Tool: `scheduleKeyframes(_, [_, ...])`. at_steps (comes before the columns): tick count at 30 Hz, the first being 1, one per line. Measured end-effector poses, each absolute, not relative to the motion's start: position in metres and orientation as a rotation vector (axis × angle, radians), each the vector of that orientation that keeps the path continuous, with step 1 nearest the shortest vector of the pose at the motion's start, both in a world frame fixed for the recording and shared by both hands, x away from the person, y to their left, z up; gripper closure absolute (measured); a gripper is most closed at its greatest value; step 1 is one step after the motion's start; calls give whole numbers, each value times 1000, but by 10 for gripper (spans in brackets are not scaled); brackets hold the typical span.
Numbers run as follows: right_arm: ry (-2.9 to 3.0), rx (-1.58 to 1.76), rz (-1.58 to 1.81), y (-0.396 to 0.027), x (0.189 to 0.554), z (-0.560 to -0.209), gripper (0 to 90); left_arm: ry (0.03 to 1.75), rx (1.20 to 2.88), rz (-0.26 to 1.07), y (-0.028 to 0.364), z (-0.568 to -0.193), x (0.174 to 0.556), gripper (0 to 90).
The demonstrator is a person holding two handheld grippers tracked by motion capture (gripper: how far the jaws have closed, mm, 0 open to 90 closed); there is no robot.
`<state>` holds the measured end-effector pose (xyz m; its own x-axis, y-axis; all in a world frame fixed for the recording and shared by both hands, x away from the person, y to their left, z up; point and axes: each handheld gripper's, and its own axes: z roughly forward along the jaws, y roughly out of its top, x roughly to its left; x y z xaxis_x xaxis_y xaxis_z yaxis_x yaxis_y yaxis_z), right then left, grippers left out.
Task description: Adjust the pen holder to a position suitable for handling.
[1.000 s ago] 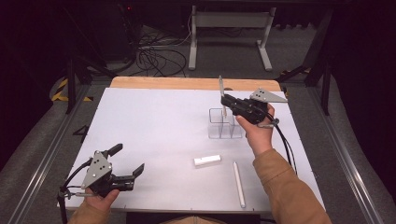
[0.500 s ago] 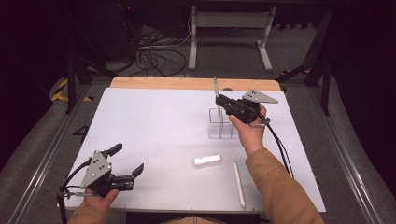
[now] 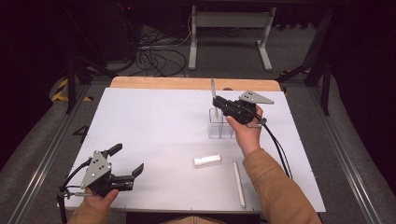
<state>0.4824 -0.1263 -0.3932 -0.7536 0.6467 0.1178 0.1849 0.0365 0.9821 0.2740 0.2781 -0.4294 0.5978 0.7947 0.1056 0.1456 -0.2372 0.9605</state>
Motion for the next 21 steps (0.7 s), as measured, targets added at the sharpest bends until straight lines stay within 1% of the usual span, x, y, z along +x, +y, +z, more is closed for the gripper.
scheduleKeyframes(15, [2029, 858, 1700, -129, 478, -402, 795, 778, 1735, 738, 278, -429, 273, 61])
scheduleKeyframes(21, [2030, 852, 1664, -130, 475, -400, 757, 778, 1736, 738, 278, -429, 273, 61])
